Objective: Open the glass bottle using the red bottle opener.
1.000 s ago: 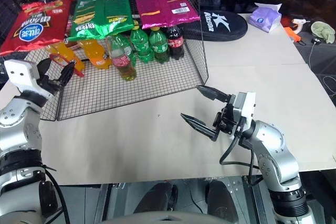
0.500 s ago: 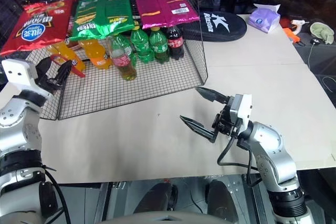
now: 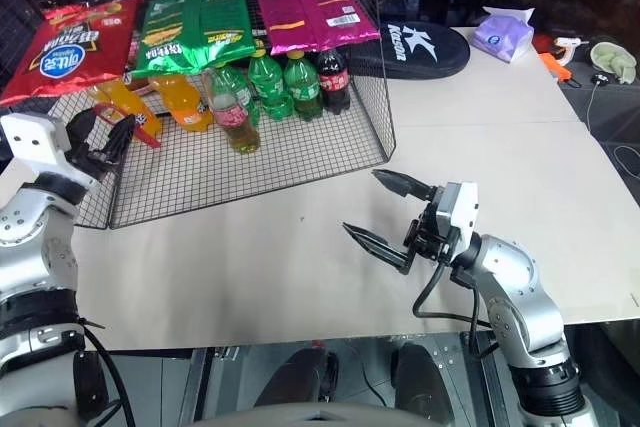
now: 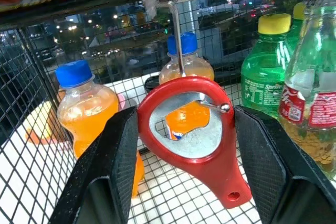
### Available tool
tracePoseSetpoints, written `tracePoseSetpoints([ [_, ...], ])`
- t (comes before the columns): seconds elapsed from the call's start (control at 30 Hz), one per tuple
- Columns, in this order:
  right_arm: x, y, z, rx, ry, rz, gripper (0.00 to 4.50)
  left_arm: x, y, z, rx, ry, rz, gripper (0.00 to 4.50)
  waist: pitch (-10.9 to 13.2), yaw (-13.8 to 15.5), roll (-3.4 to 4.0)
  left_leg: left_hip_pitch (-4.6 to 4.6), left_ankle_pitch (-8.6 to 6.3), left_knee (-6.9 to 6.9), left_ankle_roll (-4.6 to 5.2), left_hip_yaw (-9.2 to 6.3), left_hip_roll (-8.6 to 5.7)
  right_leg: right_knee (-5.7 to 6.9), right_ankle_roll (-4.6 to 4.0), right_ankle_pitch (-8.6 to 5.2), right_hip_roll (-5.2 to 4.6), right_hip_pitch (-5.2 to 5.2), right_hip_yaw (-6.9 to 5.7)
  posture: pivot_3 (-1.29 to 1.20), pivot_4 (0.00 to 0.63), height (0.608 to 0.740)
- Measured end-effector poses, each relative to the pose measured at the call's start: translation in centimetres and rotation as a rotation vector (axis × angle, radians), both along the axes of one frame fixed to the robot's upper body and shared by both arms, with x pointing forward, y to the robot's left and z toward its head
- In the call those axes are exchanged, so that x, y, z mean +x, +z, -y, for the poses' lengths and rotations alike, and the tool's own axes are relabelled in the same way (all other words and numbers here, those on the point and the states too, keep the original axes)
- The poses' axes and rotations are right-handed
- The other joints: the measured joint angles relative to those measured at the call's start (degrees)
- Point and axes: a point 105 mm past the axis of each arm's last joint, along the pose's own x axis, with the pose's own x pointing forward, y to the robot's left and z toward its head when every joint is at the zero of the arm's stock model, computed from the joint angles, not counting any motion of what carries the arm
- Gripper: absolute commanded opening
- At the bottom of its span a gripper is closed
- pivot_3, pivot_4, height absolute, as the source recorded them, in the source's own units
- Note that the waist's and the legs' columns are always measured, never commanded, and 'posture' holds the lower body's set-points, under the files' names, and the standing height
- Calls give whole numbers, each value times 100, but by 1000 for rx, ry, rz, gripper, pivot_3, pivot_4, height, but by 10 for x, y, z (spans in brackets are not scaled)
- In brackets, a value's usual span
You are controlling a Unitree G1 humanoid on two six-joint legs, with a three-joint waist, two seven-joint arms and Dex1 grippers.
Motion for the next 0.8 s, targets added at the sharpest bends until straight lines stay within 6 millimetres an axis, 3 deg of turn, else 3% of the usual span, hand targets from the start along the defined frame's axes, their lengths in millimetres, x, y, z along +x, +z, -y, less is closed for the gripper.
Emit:
tracePoseSetpoints([
  [0.17, 1, -1, 0, -2, -2, 0, 4500, -8, 13, 9, 11, -15, 40, 2232, 0, 3, 0, 1, 0, -1, 0, 0, 0, 0, 0, 0, 0, 0, 2, 0, 150, 740],
  [0.57, 4, -7, -1, -10, 9, -20, 4500, -38, 6, 9, 8, 33, 17, 2232, 1, 5, 1, 1, 0, -2, 0, 4, 2, -1, 0, 0, 0, -1, 7, 0, 150, 740],
  [0.8, 5, -3, -7, -3, 32, -3, 4500, -50, 8, 28, -31, -19, 22, 2232, 2, 9, 1, 1, 0, -2, 0, 4, 2, -2, 0, 0, -3, 0, 8, 0, 150, 740],
])
